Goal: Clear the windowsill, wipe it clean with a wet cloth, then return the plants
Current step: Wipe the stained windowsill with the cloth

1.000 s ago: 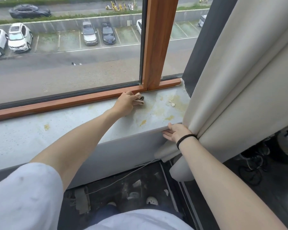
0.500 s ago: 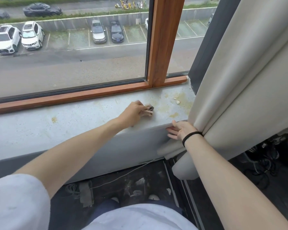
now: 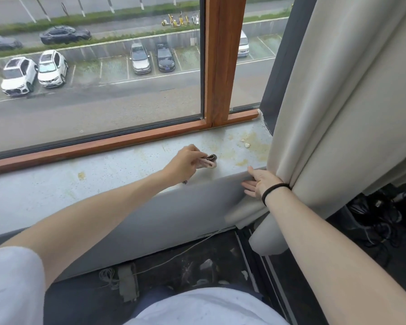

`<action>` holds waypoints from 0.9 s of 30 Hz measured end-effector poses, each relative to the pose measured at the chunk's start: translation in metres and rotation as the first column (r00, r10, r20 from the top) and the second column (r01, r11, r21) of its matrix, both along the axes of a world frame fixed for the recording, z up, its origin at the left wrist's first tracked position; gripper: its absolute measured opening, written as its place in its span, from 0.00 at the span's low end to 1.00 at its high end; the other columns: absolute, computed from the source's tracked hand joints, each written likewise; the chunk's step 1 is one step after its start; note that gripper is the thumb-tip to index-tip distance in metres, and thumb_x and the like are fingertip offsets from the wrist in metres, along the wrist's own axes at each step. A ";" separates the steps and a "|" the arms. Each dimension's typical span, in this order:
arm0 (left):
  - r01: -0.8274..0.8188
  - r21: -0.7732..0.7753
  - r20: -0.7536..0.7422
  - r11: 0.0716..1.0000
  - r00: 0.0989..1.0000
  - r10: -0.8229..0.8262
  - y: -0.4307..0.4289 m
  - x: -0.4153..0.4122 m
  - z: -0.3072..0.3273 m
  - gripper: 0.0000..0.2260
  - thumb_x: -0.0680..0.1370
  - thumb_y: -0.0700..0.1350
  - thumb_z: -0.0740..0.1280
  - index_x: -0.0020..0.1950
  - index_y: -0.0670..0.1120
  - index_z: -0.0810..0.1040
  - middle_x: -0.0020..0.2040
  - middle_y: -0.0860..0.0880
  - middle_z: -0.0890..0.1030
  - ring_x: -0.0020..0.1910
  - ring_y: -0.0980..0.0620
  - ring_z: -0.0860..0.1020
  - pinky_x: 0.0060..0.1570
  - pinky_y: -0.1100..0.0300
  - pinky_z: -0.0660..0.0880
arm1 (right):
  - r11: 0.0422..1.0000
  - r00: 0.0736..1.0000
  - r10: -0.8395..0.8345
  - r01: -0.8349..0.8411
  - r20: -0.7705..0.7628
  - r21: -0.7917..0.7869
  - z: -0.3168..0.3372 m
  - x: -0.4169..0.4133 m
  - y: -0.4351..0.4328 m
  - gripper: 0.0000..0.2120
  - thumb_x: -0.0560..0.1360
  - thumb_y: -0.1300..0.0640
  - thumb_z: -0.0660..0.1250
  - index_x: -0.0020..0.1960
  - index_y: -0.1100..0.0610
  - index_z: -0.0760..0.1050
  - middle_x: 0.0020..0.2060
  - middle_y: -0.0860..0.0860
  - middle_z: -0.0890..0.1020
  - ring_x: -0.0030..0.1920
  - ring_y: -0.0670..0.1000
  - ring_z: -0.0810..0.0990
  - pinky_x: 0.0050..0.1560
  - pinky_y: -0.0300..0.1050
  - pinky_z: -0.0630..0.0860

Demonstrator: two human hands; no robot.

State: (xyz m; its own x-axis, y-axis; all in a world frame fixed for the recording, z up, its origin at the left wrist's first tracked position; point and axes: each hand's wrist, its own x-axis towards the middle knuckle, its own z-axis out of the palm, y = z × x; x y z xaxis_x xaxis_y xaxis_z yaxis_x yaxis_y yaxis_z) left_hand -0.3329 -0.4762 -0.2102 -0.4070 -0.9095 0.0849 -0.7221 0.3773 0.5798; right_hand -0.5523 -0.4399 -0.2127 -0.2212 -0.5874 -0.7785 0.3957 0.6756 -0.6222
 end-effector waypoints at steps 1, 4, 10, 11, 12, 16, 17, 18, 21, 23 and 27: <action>-0.001 0.004 0.004 1.000 1.000 0.001 -0.003 -0.002 -0.002 0.13 0.77 0.31 0.63 0.60 0.38 0.79 0.54 0.38 0.77 0.52 0.42 0.76 0.47 0.68 0.64 | 1.000 1.000 -0.028 0.028 0.015 0.005 0.002 -0.004 0.001 0.24 0.79 0.54 0.64 0.71 0.61 0.62 0.69 0.62 0.69 0.65 0.58 0.74 0.67 0.55 0.67; -0.012 0.032 -0.001 0.999 1.000 0.012 -0.015 -0.012 -0.004 0.14 0.77 0.31 0.63 0.61 0.38 0.78 0.54 0.38 0.76 0.53 0.41 0.76 0.47 0.68 0.64 | 0.995 0.993 -0.103 0.103 0.060 0.005 0.006 -0.014 0.000 0.26 0.80 0.52 0.62 0.73 0.61 0.60 0.69 0.62 0.69 0.65 0.58 0.73 0.67 0.54 0.69; -0.088 -0.039 -0.002 0.995 0.996 0.088 -0.063 -0.041 0.014 0.15 0.79 0.33 0.61 0.66 0.36 0.72 0.60 0.38 0.73 0.58 0.45 0.72 0.55 0.71 0.63 | 0.987 0.986 -0.157 0.159 0.052 -0.026 0.004 -0.028 -0.004 0.19 0.81 0.57 0.58 0.71 0.62 0.63 0.66 0.62 0.72 0.65 0.58 0.74 0.66 0.54 0.69; -0.118 -0.058 0.008 0.991 0.993 0.119 -0.073 -0.046 0.015 0.16 0.79 0.32 0.60 0.67 0.37 0.72 0.60 0.38 0.73 0.60 0.43 0.71 0.57 0.68 0.64 | 0.988 0.988 -0.152 0.152 0.037 -0.021 0.002 -0.031 -0.005 0.19 0.81 0.57 0.59 0.70 0.62 0.64 0.66 0.61 0.73 0.65 0.58 0.74 0.66 0.54 0.70; -0.151 -0.063 0.031 0.987 0.988 0.153 -0.082 -0.049 0.015 0.17 0.79 0.32 0.59 0.68 0.39 0.71 0.60 0.38 0.73 0.62 0.41 0.69 0.60 0.61 0.64 | 0.990 0.990 -0.141 0.141 0.026 -0.018 0.001 -0.031 -0.005 0.19 0.81 0.57 0.60 0.69 0.62 0.65 0.65 0.61 0.73 0.64 0.57 0.74 0.65 0.54 0.70; -0.164 -0.078 0.149 0.983 0.973 0.175 -0.096 -0.058 0.006 0.22 0.75 0.28 0.56 0.66 0.40 0.73 0.60 0.38 0.72 0.62 0.39 0.68 0.60 0.48 0.68 | 0.992 0.992 -0.126 0.126 0.017 -0.012 -0.006 -0.036 -0.010 0.19 0.80 0.59 0.61 0.70 0.62 0.65 0.61 0.62 0.77 0.62 0.58 0.76 0.59 0.55 0.72; -0.135 -0.101 0.184 0.986 0.971 0.152 -0.096 -0.057 0.000 0.22 0.75 0.29 0.57 0.66 0.41 0.74 0.59 0.39 0.73 0.61 0.39 0.68 0.59 0.48 0.69 | 0.993 0.993 -0.119 0.119 0.017 -0.007 -0.008 -0.037 -0.012 0.18 0.80 0.60 0.60 0.69 0.63 0.65 0.61 0.62 0.77 0.62 0.58 0.76 0.60 0.55 0.72; -0.100 -0.124 0.223 0.987 0.967 0.126 -0.094 -0.055 -0.006 0.22 0.75 0.30 0.58 0.66 0.43 0.75 0.58 0.40 0.74 0.61 0.40 0.69 0.58 0.48 0.70 | 0.993 0.993 -0.116 0.116 0.019 -0.006 -0.009 -0.039 -0.014 0.17 0.81 0.61 0.59 0.68 0.64 0.66 0.61 0.62 0.76 0.63 0.59 0.76 0.62 0.56 0.71; -0.029 -0.152 0.324 0.988 0.943 0.078 -0.091 -0.054 -0.012 0.24 0.75 0.31 0.58 0.69 0.46 0.72 0.59 0.42 0.72 0.63 0.41 0.66 0.55 0.46 0.72 | 0.996 0.995 -0.092 0.092 0.027 -0.001 -0.013 -0.042 -0.018 0.06 0.81 0.63 0.58 0.56 0.64 0.70 0.63 0.63 0.75 0.64 0.60 0.75 0.63 0.57 0.69; 0.017 -0.099 0.363 0.995 0.932 0.020 -0.078 -0.062 -0.006 0.25 0.75 0.32 0.58 0.72 0.47 0.68 0.61 0.43 0.70 0.62 0.42 0.65 0.52 0.50 0.72 | 0.996 0.996 -0.088 0.088 0.034 0.001 -0.016 -0.043 -0.020 0.03 0.81 0.63 0.57 0.51 0.61 0.69 0.63 0.63 0.75 0.64 0.60 0.74 0.63 0.58 0.69; 0.384 0.004 0.303 0.923 0.880 -0.367 -0.034 -0.065 -0.013 0.17 0.79 0.42 0.64 0.68 0.46 0.73 0.57 0.42 0.70 0.56 0.43 0.69 0.55 0.50 0.71 | 0.996 0.996 -0.084 0.085 0.025 -0.004 -0.020 -0.043 -0.022 0.04 0.81 0.63 0.58 0.48 0.61 0.69 0.62 0.63 0.76 0.63 0.60 0.75 0.63 0.59 0.69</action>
State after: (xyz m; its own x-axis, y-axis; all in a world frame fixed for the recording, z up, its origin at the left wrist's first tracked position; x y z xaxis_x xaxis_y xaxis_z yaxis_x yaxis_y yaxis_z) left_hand -0.3981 -0.5104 -0.2231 -0.7310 -0.6808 -0.0456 -0.6531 0.6788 0.3356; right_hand -0.5957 -0.4622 -0.2330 -0.2509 -0.5711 -0.7816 0.4664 0.6362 -0.6146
